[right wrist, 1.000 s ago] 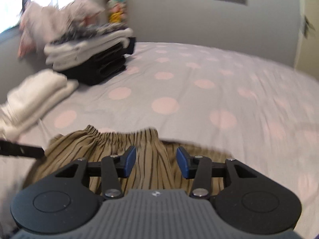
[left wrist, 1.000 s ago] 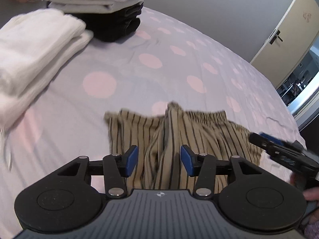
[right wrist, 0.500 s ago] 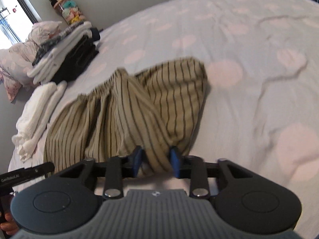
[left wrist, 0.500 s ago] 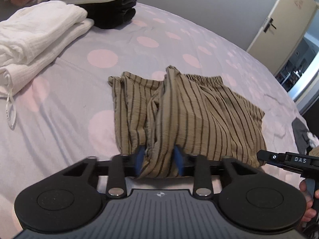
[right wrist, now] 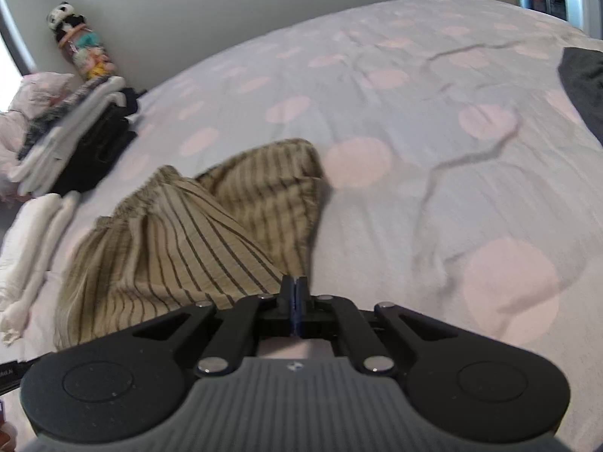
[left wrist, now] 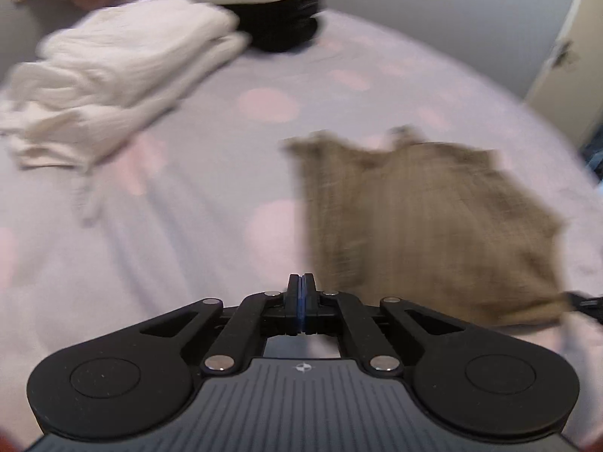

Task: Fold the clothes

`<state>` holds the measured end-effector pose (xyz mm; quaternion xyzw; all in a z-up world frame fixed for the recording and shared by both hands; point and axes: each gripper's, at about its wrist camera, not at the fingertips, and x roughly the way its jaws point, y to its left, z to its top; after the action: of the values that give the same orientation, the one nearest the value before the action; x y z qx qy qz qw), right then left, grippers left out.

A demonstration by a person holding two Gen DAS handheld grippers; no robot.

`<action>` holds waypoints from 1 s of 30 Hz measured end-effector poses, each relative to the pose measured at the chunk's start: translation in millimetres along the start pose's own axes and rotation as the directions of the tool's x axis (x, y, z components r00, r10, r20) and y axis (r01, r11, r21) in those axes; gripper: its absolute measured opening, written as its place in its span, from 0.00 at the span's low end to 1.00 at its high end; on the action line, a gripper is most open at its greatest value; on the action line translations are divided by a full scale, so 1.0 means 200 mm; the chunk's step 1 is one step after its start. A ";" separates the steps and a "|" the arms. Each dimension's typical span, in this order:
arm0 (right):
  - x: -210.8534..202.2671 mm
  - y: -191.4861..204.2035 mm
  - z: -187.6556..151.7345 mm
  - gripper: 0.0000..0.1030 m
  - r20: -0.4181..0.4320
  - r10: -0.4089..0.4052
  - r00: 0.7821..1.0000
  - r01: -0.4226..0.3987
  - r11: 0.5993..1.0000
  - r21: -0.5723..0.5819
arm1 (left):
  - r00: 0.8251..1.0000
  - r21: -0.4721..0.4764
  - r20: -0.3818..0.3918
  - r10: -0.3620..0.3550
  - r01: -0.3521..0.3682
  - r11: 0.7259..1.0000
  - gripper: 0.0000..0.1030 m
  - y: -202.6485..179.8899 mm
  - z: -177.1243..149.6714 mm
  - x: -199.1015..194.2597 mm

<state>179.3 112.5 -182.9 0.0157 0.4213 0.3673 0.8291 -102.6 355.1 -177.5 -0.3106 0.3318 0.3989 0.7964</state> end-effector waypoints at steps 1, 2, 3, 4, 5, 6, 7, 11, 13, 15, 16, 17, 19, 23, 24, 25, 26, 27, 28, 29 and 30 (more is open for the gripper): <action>-0.01 0.00 0.00 0.01 0.003 0.008 1.000 -0.008 1.000 0.005 | 1.000 -0.040 -0.003 -0.024 0.024 0.999 0.00 0.03 0.01 -0.01; -0.02 -0.01 0.00 0.01 0.006 0.016 1.000 -0.016 1.000 0.010 | 0.997 -0.075 0.000 -0.071 0.071 0.995 0.00 0.06 0.02 -0.02; -0.03 -0.01 0.01 0.02 0.010 0.024 1.000 -0.024 1.000 0.014 | 0.995 -0.084 0.006 -0.103 0.103 0.991 0.00 0.07 0.02 -0.04; -0.04 -0.02 0.01 0.07 0.013 0.032 0.999 -0.032 0.999 0.019 | 0.992 -0.081 0.010 -0.124 0.124 0.989 0.01 0.07 0.02 -0.07; -0.06 -0.02 0.01 0.08 0.022 0.035 0.999 -0.036 0.999 0.020 | 0.991 -0.066 0.011 -0.132 0.133 0.989 0.01 0.06 0.02 -0.09; -0.08 -0.02 0.01 0.08 0.040 0.029 0.999 -0.029 0.999 0.013 | 0.991 -0.044 0.008 -0.134 0.134 0.990 0.02 0.05 0.02 -0.10; -0.10 -0.02 0.01 0.08 0.052 0.022 0.998 -0.022 1.000 0.010 | 0.991 -0.023 0.003 -0.135 0.135 0.991 0.03 0.04 0.01 -0.12; -0.15 -0.02 0.01 0.11 0.019 0.007 1.000 -0.007 1.000 -0.008 | 0.991 0.088 -0.020 -0.134 0.135 0.987 0.24 -0.04 -0.02 -0.15; -0.17 -0.02 0.00 0.20 0.004 -0.006 1.000 0.006 1.000 -0.029 | 0.992 0.136 -0.033 -0.126 0.129 0.982 0.31 -0.08 -0.04 -0.15; -0.18 0.00 -0.02 0.32 -0.007 -0.019 1.000 0.018 0.998 -0.054 | 0.992 0.156 -0.060 -0.113 0.122 0.980 0.38 -0.10 -0.05 -0.12; -0.17 0.01 -0.02 0.33 -0.027 -0.013 1.000 0.012 0.998 -0.067 | 0.991 0.157 -0.074 -0.108 0.119 0.981 0.38 -0.10 -0.06 -0.09; -0.15 0.02 -0.03 0.33 -0.056 -0.010 0.998 0.006 0.997 -0.080 | 0.990 0.153 -0.086 -0.110 0.122 0.981 0.38 -0.10 -0.06 -0.08; -0.10 0.05 -0.05 0.33 -0.111 -0.026 0.993 0.013 0.993 -0.119 | 0.987 0.141 -0.100 -0.123 0.136 0.981 0.38 -0.09 -0.06 -0.05; -0.04 0.10 -0.07 0.33 -0.131 -0.070 0.989 0.046 0.982 -0.181 | 0.989 0.161 -0.089 -0.122 0.135 0.978 0.38 -0.11 -0.07 -0.02; -0.03 0.10 -0.07 0.33 -0.136 -0.072 0.988 0.046 0.981 -0.188 | 0.990 0.175 -0.081 -0.116 0.129 0.976 0.38 -0.12 -0.07 -0.02; -0.02 0.11 -0.08 0.33 -0.141 -0.074 0.987 0.045 0.980 -0.196 | 0.991 0.192 -0.073 -0.109 0.121 0.974 0.38 -0.14 -0.07 -0.02; 0.00 0.12 -0.08 0.34 -0.142 -0.073 0.987 0.043 0.978 -0.202 | 0.992 0.202 -0.065 -0.107 0.118 0.972 0.38 -0.15 -0.08 -0.02; 0.00 0.13 -0.08 0.34 -0.140 -0.068 0.988 0.038 0.978 -0.207 | 0.993 0.209 -0.057 -0.108 0.118 0.971 0.35 -0.15 -0.08 -0.03; 0.00 0.14 -0.08 0.34 -0.134 -0.056 0.989 0.027 0.977 -0.210 | 0.993 0.215 -0.048 -0.109 0.117 0.969 0.32 -0.16 -0.08 -0.03; 0.01 0.14 -0.08 0.25 -0.129 -0.046 0.991 0.017 0.977 -0.213 | 0.993 0.222 -0.039 -0.111 0.117 0.968 0.25 -0.16 -0.08 -0.04; 0.01 0.15 -0.08 0.18 -0.127 -0.036 0.991 0.008 0.976 -0.217 | 0.993 0.228 -0.031 -0.112 0.116 0.967 0.17 -0.17 -0.08 -0.04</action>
<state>150.1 131.4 -185.3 -0.1029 0.4322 0.4017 0.8008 -82.8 322.6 -173.1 -0.2386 0.3644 0.3087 0.8456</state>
